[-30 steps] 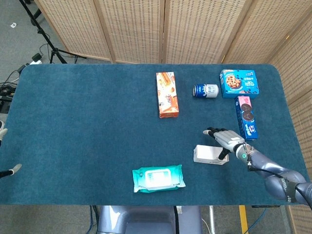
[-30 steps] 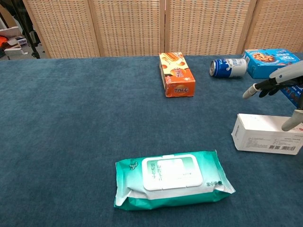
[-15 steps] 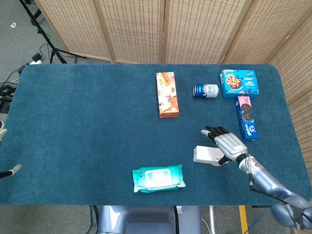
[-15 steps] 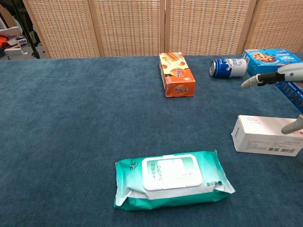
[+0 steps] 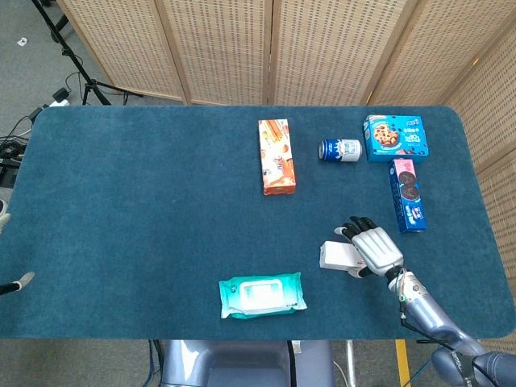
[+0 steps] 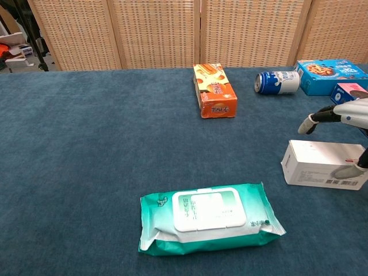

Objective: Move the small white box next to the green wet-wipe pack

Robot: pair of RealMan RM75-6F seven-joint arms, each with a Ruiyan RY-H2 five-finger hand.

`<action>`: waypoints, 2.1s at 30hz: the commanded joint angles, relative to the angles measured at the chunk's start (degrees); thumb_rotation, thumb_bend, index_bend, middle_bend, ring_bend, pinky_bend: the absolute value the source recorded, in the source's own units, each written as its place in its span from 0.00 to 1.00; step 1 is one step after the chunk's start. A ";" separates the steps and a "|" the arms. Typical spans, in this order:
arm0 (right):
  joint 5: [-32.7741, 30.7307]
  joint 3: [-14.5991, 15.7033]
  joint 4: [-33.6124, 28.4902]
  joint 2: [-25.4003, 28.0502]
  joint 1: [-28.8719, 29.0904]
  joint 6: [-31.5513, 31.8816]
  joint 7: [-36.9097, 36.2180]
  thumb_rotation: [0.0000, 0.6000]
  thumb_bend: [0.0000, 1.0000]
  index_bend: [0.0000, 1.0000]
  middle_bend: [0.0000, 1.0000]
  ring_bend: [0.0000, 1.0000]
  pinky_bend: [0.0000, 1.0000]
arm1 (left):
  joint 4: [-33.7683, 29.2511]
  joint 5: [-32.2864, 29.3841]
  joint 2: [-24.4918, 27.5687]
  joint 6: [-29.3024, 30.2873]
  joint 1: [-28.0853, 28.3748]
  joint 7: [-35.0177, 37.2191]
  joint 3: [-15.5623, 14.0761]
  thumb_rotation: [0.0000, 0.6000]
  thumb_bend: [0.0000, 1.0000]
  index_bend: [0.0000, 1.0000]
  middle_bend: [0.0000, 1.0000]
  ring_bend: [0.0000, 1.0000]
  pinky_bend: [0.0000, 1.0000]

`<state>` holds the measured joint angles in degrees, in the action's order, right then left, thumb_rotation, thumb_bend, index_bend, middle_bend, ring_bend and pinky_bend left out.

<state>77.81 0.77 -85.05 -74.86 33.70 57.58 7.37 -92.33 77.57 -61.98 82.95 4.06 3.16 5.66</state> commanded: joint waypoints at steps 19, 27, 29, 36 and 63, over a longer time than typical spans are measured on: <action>-10.55 -6.29 -11.68 18.40 14.57 -32.23 -17.04 1.00 0.84 0.53 0.56 0.46 0.28 | -0.23 -0.02 0.03 -0.27 0.13 -0.48 -0.08 1.00 0.00 0.00 0.00 0.00 0.00; -16.46 -5.37 -6.78 17.68 22.38 -47.58 -19.28 1.00 0.96 0.56 0.58 0.46 0.28 | -0.41 -0.32 0.09 -0.21 0.04 -0.61 -0.01 1.00 0.00 0.00 0.00 0.00 0.00; -17.10 -4.56 -4.92 16.51 23.71 -49.25 -19.33 1.00 0.92 0.54 0.51 0.41 0.28 | -0.34 -0.47 0.11 -0.28 0.05 -0.54 0.05 1.00 0.00 0.00 0.00 0.00 0.00; -18.34 -1.63 -2.31 13.59 23.03 -40.22 -16.25 1.00 0.22 0.05 0.00 0.00 0.04 | 0.03 -0.39 -0.14 -0.09 0.13 -0.15 0.29 1.00 0.00 0.00 0.00 0.00 0.00; 4.52 -0.26 -7.83 6.86 -6.33 24.85 -2.69 1.00 0.00 0.00 0.00 0.00 0.00 | 1.63 3.42 -1.46 4.54 -0.80 1.66 0.41 1.00 0.00 0.00 0.00 0.00 0.00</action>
<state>77.03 -0.47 -94.58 -64.32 33.99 74.76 0.51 -90.86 80.68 -63.30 87.17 3.37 4.70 6.08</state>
